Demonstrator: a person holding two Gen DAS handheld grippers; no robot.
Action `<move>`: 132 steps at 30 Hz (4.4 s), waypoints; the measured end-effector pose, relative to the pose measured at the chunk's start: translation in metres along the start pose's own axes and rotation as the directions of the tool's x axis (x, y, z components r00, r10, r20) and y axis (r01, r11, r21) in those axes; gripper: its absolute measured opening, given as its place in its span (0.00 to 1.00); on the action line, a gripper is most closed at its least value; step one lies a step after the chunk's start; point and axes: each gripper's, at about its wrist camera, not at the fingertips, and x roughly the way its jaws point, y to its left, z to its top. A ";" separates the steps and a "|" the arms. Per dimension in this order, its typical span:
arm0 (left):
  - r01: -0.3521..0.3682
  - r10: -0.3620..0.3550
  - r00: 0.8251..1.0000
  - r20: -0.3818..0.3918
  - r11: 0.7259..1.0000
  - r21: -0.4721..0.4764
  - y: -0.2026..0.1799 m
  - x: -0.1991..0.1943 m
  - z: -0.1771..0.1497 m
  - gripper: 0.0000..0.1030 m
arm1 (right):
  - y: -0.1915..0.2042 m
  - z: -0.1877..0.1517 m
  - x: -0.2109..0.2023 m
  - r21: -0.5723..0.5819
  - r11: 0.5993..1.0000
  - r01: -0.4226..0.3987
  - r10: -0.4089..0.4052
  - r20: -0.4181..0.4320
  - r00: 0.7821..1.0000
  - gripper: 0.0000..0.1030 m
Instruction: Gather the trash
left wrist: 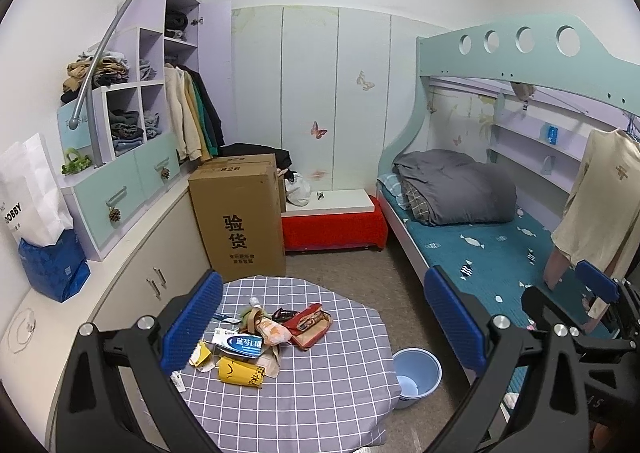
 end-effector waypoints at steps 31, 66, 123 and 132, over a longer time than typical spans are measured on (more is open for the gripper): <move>-0.067 0.067 0.998 0.014 0.997 -0.033 0.016 0.000 0.006 0.96 | -0.014 0.002 0.011 0.039 0.999 -0.002 0.003 -0.023 1.000 0.94; -0.117 0.116 0.993 -0.012 0.993 -0.031 0.005 -0.006 0.000 0.96 | -0.028 -0.002 0.005 0.034 0.997 -0.072 0.073 -0.021 0.997 0.94; -0.440 0.199 0.647 -0.736 0.886 -0.147 0.350 0.290 -0.272 0.96 | 0.244 -0.209 0.345 -0.086 0.957 -0.278 0.151 -0.669 0.728 0.94; -0.360 0.145 0.659 -0.738 0.922 -0.140 0.347 0.303 -0.272 0.74 | 0.261 -0.227 0.370 -0.069 0.955 -0.288 0.161 -0.694 0.701 0.94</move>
